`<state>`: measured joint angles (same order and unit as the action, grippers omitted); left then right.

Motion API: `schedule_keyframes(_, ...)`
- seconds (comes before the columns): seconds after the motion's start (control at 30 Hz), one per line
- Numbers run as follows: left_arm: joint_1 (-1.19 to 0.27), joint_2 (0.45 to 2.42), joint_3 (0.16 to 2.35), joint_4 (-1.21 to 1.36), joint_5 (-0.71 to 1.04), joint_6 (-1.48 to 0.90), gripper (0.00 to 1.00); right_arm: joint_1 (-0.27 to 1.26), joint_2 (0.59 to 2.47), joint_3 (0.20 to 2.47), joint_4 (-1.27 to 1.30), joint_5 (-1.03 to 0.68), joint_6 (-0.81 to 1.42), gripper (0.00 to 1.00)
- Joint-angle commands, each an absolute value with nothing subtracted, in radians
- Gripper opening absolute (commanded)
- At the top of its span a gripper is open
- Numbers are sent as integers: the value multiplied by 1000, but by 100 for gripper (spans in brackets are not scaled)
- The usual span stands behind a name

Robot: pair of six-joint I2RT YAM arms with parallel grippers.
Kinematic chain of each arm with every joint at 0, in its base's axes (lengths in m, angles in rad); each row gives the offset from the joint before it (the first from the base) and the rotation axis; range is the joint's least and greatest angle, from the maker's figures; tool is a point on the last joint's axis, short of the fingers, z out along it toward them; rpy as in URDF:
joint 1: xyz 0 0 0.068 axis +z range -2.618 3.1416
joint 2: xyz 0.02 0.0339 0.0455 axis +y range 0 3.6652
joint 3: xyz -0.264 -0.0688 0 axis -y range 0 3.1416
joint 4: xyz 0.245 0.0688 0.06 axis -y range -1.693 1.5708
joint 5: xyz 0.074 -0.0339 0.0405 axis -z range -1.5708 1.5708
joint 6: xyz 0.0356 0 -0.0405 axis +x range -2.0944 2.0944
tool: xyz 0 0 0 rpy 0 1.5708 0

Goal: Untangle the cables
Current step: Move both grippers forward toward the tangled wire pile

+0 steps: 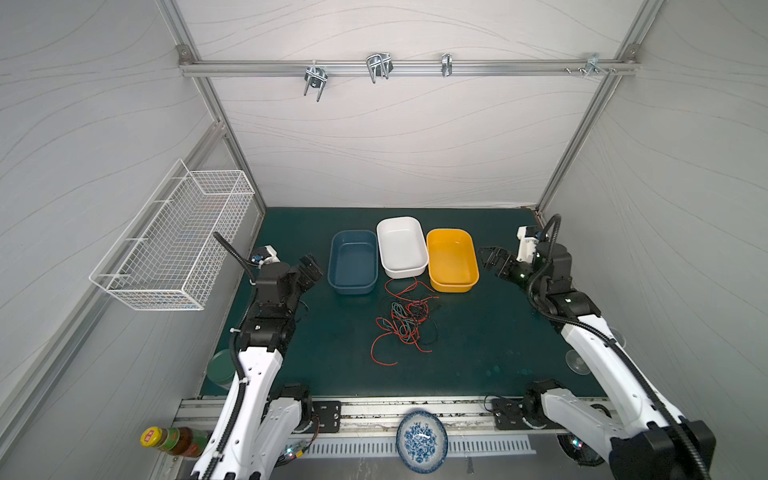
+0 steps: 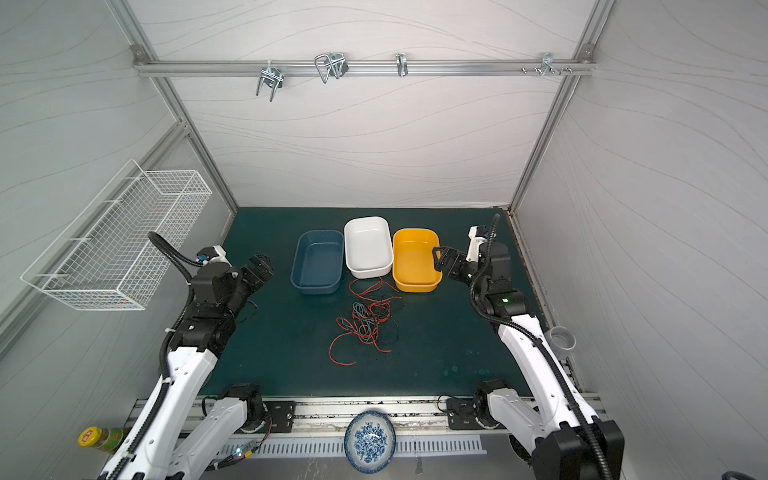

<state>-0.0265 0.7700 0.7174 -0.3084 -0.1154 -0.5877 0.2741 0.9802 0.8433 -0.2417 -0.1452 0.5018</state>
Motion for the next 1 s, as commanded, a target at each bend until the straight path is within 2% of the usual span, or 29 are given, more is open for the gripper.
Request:
schedule_keyframes(0.0, -59, 752, 771, -450, -137, -582, 100, 405, 980, 925, -460, -36, 395, 99)
schedule_keyframes(0.13, -95, 747, 791, -503, -180, -541, 100, 532, 1029, 1016, -599, 131, 375, 99)
schedule_keyframes(0.47, -110, 789, 790, -468, -61, -537, 100, 517, 1048, 980, -516, -137, 369, 99)
schedule_keyframes(0.57, -113, 821, 779, -435, 14, -549, 100, 525, 1079, 956, -513, -160, 361, 97)
schedule_keyframes(0.77, -159, 928, 845, -481, 72, -516, 100, 558, 1174, 903, -464, -289, 354, 80)
schedule_keyframes(0.83, -191, 955, 877, -499, 34, -491, 100, 599, 1195, 893, -452, -265, 342, 78)
schedule_keyframes(0.97, -259, 1048, 981, -538, -8, -454, 100, 668, 1236, 872, -419, -186, 326, 67)
